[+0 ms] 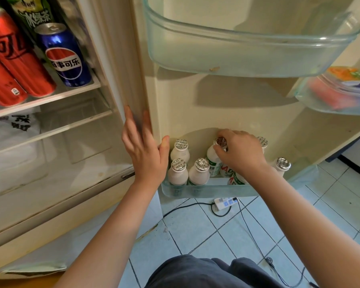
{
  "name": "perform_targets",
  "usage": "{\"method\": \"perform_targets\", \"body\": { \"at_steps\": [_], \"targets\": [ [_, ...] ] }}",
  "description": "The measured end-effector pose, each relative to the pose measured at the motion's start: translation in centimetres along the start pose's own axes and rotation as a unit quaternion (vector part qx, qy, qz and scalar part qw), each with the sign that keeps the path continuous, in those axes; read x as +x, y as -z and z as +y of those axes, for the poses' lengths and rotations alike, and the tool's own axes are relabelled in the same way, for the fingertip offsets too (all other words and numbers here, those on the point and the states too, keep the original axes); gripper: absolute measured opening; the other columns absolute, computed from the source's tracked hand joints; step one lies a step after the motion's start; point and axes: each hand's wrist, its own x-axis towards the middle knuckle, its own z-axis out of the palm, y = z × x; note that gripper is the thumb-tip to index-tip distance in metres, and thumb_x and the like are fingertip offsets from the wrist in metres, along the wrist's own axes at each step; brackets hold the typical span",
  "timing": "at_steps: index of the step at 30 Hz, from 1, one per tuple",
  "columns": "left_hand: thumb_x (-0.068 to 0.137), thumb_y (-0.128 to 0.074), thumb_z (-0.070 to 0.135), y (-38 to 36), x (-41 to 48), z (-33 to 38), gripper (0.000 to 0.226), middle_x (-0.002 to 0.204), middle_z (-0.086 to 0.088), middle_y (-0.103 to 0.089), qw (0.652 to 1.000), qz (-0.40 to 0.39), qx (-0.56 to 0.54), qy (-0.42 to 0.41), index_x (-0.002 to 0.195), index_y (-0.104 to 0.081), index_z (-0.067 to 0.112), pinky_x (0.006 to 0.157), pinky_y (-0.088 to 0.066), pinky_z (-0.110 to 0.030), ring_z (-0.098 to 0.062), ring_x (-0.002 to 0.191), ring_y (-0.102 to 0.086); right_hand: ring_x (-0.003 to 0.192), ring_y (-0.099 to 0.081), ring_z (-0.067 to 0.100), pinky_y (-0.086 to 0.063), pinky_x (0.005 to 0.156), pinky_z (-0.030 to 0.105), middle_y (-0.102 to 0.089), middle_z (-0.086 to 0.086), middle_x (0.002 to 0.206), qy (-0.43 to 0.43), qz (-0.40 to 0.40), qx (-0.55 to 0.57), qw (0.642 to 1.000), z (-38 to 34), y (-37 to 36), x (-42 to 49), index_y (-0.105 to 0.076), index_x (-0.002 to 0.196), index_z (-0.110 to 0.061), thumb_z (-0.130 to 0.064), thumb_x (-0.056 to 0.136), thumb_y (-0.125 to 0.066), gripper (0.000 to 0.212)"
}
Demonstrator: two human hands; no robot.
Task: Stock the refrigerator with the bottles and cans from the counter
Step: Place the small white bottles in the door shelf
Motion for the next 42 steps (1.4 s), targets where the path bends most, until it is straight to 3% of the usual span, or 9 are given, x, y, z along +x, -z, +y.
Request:
{"method": "perform_targets", "body": {
  "at_steps": [5,10,13,21,25,32,37,40,42],
  "targets": [
    [0.092,-0.041,0.034,0.1,0.0,0.0,0.059,0.149,-0.032,-0.018,1.0,-0.001,-0.003,0.001,0.143,-0.018,0.015,0.109,-0.018,-0.041,-0.037,0.132,-0.026,0.092,-0.061,0.031,-0.036,0.073,0.033,-0.067,0.007,0.103,0.028,-0.01,-0.026,0.999,-0.4,-0.3,0.4,-0.051,0.123,-0.013,-0.034,0.093,-0.05,0.036],
    [0.091,-0.042,0.035,0.0,-0.1,0.0,0.062,0.15,-0.029,-0.016,1.0,-0.007,0.0,0.004,0.144,-0.01,0.022,0.11,-0.016,-0.041,-0.041,0.133,-0.027,0.1,-0.059,0.027,-0.038,0.07,0.027,-0.065,0.007,0.113,0.031,-0.067,0.123,0.99,-0.8,0.2,0.7,-0.053,0.127,-0.016,-0.025,0.091,-0.058,0.038],
    [0.091,-0.043,0.035,0.0,-0.1,-0.1,0.063,0.15,-0.03,-0.016,1.0,-0.008,0.0,0.003,0.144,-0.011,0.022,0.11,-0.016,-0.041,-0.041,0.132,-0.027,0.105,-0.058,0.023,-0.042,0.079,0.025,-0.064,0.005,0.117,0.04,-0.091,0.185,0.978,-1.2,0.2,1.1,-0.056,0.125,-0.016,-0.021,0.088,-0.062,0.037],
    [0.091,-0.043,0.035,0.1,-0.1,-0.1,0.057,0.15,-0.03,-0.017,1.0,-0.012,-0.001,0.005,0.14,-0.025,0.011,0.11,-0.015,-0.038,-0.037,0.131,-0.024,0.099,-0.052,0.006,-0.034,0.078,0.01,-0.062,-0.001,0.119,0.064,-0.134,0.246,0.958,-1.5,0.2,1.9,-0.059,0.121,-0.016,-0.014,0.086,-0.064,0.036],
    [0.091,-0.044,0.034,0.1,-0.1,-0.1,0.056,0.15,-0.029,-0.016,1.0,-0.011,-0.003,0.004,0.139,-0.027,0.01,0.11,-0.014,-0.037,-0.036,0.132,-0.024,0.103,-0.054,0.006,-0.041,0.085,0.017,-0.061,-0.004,0.115,0.058,-0.15,0.257,0.953,-1.5,-0.1,2.0,-0.058,0.12,-0.017,-0.013,0.085,-0.064,0.036],
    [0.09,-0.045,0.032,0.0,-0.1,0.0,0.059,0.15,-0.029,-0.016,1.0,-0.005,-0.003,0.005,0.141,-0.024,0.012,0.112,-0.012,-0.035,-0.036,0.132,-0.024,0.102,-0.054,0.005,-0.041,0.084,0.016,-0.06,-0.005,0.113,0.03,-0.151,0.304,0.94,-1.1,-0.5,1.9,-0.057,0.118,-0.018,-0.018,0.084,-0.067,0.035],
    [0.09,-0.044,0.033,0.1,-0.1,0.1,0.06,0.149,-0.03,-0.017,1.0,-0.003,-0.001,0.005,0.142,-0.022,0.013,0.111,-0.015,-0.038,-0.036,0.131,-0.025,0.109,-0.057,0.012,-0.043,0.096,0.022,-0.061,0.001,0.119,-0.009,-0.146,0.362,0.921,-1.0,-0.2,1.4,-0.056,0.122,-0.013,-0.019,0.091,-0.058,0.031],
    [0.09,-0.045,0.031,0.2,-0.1,0.1,0.06,0.148,-0.033,-0.019,1.0,-0.002,-0.002,0.003,0.142,-0.022,0.013,0.109,-0.017,-0.041,-0.036,0.13,-0.025,0.104,-0.058,0.009,-0.042,0.085,0.006,-0.063,0.0,0.114,-0.036,-0.095,0.363,0.926,-0.2,0.6,0.8,-0.06,0.118,-0.013,-0.014,0.092,-0.053,0.026],
    [0.089,-0.045,0.031,0.2,-0.1,0.1,0.06,0.148,-0.034,-0.019,1.0,-0.001,-0.003,0.004,0.141,-0.023,0.011,0.109,-0.018,-0.041,-0.036,0.13,-0.026,0.099,-0.058,0.008,-0.041,0.08,0.005,-0.065,-0.002,0.11,-0.045,-0.045,0.343,0.937,0.4,1.4,0.2,-0.062,0.114,-0.014,-0.012,0.091,-0.053,0.025]
  ]
}}
